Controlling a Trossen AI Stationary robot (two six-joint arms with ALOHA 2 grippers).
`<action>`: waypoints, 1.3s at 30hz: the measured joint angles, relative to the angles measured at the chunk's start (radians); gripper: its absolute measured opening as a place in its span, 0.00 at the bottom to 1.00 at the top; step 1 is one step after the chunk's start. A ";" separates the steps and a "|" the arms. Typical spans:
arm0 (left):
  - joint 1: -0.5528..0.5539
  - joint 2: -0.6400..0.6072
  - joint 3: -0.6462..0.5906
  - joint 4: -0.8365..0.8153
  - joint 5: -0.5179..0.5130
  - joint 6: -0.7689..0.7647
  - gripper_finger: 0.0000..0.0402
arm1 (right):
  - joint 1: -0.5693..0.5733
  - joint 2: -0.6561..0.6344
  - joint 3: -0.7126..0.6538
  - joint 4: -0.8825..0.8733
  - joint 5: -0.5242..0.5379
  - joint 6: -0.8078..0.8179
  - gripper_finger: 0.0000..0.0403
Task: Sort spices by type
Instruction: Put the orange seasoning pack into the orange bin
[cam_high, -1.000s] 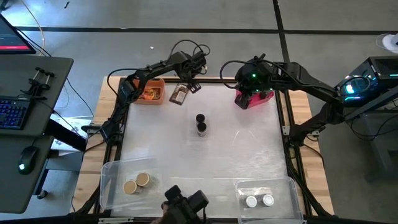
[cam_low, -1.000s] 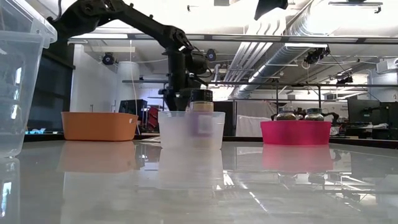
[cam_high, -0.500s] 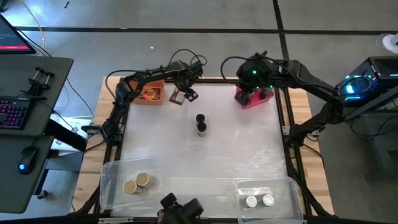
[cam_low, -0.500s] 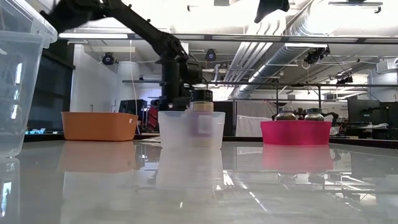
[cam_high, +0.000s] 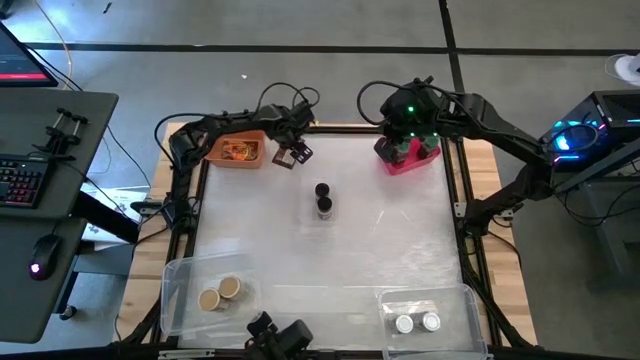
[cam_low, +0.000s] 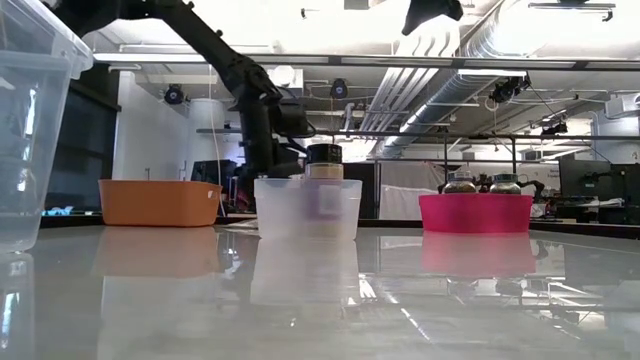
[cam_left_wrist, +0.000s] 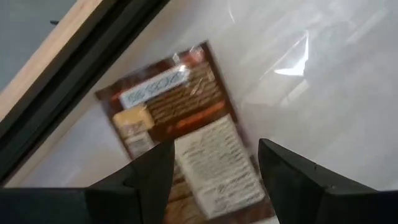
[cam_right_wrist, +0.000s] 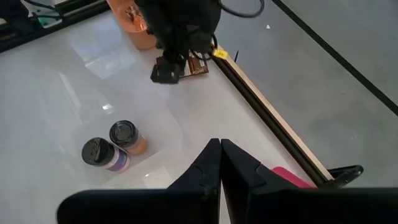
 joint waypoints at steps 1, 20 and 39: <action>-0.002 0.002 0.000 0.013 -0.003 -0.012 0.54 | 0.000 0.000 0.000 0.003 0.000 0.001 0.00; -0.001 0.081 0.006 0.011 -0.051 -0.030 0.53 | 0.000 0.000 0.000 -0.001 -0.015 0.017 0.00; 0.010 0.083 0.096 -0.108 0.099 0.069 0.00 | 0.000 0.000 0.000 -0.053 -0.026 -0.001 0.00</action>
